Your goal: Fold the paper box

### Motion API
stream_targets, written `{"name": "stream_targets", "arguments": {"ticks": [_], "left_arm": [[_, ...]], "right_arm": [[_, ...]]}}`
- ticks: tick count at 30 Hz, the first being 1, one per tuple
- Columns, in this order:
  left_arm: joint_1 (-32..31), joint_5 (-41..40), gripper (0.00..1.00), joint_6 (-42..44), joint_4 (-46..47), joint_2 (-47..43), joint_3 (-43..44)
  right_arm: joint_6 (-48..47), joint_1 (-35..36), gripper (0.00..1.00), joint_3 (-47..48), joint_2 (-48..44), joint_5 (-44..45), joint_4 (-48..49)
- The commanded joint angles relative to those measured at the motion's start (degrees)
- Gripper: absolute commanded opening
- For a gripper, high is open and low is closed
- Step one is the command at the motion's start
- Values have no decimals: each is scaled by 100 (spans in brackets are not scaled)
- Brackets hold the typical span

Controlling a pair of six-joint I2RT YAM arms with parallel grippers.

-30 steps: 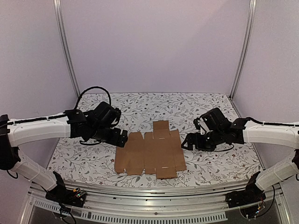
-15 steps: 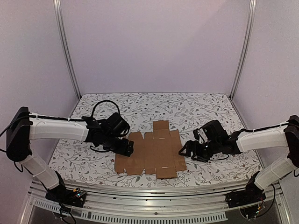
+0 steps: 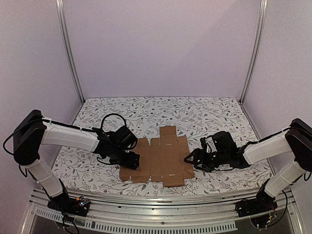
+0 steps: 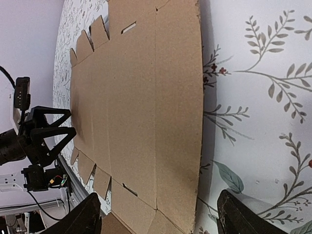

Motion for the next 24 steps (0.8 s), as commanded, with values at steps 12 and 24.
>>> {"name": "stream_targets", "arguments": {"ticks": [12,24], "left_arm": [[-27,214,81,-210,325,468,-246],[-39,181,80,-196,303,471,-253]], "right_arm": [[1012,-26,65,-759,1191,-485,2680],[1126,-27,27,-864,1237,-517,3124]]}}
